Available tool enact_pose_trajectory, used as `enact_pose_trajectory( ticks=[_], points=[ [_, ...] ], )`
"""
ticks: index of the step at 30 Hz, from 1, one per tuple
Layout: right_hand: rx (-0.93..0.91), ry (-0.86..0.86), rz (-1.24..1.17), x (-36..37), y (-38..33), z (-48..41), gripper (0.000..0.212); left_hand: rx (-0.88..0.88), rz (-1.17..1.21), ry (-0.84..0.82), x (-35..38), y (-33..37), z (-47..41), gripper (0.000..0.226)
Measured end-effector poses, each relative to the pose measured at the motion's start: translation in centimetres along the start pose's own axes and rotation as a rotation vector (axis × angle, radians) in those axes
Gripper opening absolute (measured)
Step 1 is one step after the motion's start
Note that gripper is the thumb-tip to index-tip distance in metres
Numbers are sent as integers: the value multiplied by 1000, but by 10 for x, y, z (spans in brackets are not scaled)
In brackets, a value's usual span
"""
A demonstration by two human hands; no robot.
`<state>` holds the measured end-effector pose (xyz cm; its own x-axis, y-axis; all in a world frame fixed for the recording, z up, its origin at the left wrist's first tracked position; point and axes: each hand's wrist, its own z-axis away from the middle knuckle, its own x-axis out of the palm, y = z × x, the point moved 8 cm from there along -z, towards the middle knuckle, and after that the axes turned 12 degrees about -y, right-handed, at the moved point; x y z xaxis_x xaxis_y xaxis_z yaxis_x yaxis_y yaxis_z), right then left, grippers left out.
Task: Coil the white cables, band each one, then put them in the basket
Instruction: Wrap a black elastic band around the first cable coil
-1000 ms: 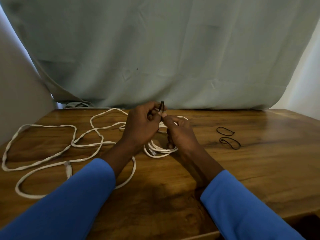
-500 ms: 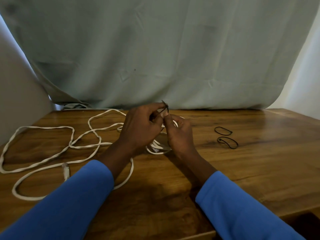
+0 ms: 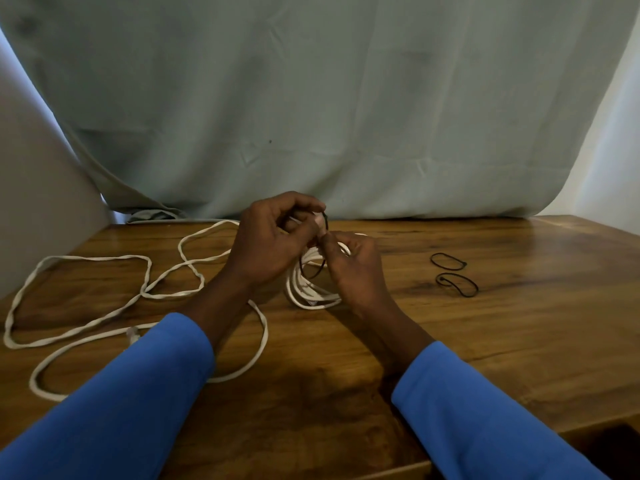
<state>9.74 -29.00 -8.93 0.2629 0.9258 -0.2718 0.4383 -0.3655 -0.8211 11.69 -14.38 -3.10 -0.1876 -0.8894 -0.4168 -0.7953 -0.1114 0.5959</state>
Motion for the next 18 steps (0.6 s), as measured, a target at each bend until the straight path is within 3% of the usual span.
enact_pose_trajectory(
  ticks=[8, 18],
  points=[
    [-60, -36, -1, 0, -3, -2, 32, -79, -70, -54, 5, -21, 1, 8],
    [89, -52, -265, -2, 4, -3, 20, -79, 182, -22, 15, -29, 4, 9]
  ],
)
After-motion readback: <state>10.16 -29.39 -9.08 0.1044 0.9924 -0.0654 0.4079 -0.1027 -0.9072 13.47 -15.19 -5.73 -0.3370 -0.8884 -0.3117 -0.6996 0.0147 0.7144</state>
